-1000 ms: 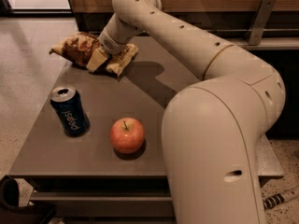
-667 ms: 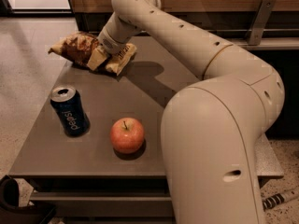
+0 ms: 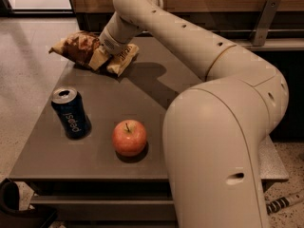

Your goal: Pick brown chip bag

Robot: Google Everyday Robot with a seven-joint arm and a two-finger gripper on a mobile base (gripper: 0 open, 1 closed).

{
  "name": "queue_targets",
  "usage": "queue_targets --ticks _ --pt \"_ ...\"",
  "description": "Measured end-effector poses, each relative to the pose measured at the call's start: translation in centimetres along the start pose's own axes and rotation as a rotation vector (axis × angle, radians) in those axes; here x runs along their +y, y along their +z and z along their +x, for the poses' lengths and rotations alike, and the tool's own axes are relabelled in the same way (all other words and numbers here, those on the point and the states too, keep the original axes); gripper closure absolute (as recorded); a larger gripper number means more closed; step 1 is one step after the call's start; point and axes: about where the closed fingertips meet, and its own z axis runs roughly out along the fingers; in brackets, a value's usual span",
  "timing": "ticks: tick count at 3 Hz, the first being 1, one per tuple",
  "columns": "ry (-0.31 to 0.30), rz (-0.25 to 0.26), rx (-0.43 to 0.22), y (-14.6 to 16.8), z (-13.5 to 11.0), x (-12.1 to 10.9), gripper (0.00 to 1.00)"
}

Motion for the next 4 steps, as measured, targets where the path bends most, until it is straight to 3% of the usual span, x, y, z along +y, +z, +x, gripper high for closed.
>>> queue_targets --ticks 2,4 --pt "-0.017 -0.006 -0.027 -1.1 -0.3 0.3 1.00" --pt "-0.073 0.012 -0.109 -7.2 -1.6 0.3 1.00"
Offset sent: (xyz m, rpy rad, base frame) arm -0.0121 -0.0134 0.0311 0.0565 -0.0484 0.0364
